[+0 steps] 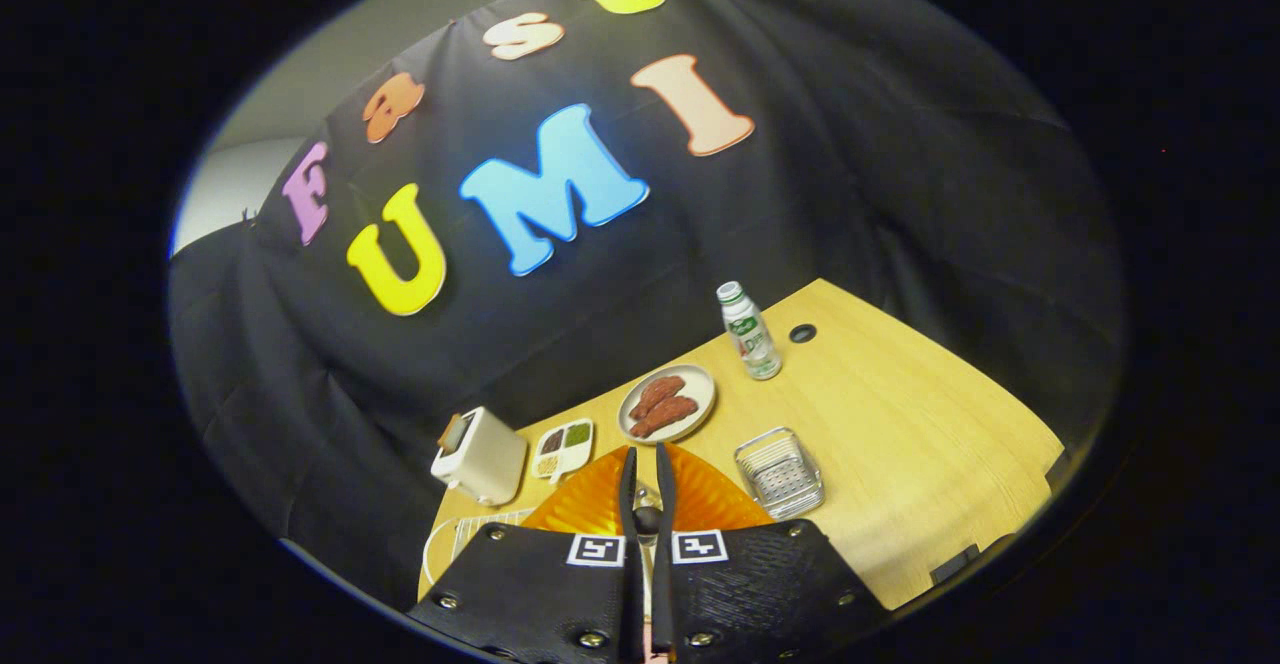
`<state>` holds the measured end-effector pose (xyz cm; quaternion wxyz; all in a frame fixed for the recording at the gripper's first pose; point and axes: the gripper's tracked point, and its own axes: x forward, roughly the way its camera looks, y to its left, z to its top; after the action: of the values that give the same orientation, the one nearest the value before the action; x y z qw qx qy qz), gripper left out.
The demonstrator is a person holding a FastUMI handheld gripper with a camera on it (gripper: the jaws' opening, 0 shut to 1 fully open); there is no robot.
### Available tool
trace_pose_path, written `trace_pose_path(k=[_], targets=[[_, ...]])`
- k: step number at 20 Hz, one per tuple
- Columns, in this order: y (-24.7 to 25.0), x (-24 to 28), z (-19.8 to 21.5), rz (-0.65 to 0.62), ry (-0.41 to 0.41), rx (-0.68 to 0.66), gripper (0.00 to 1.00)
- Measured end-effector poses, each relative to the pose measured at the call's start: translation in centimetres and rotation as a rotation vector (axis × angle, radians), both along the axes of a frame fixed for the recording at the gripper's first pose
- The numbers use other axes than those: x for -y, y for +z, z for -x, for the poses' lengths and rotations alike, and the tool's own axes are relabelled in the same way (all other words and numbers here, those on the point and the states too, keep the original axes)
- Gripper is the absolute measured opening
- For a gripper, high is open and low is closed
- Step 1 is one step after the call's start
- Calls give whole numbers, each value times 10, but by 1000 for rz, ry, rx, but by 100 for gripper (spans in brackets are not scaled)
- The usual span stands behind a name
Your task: Take the plate from the dish rack, then take the spoon from the basket and place it into the plate.
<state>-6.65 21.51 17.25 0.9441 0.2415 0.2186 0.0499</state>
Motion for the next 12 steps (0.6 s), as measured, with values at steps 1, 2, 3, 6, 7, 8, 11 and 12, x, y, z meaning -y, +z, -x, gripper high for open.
trace_pose_path(k=[1,2,3,6,7,8,11,12], targets=[[-3,-16,9,5,43,-15,3],[-9,-29,16,13,81,-30,3],[-14,-42,22,24,120,-43,3],[-33,-80,46,55,235,-85,3],[-42,-92,55,64,270,-101,3],[-51,-103,64,76,306,-116,3],[-76,-130,89,129,397,-163,3],[-84,-138,95,147,422,-172,3]])
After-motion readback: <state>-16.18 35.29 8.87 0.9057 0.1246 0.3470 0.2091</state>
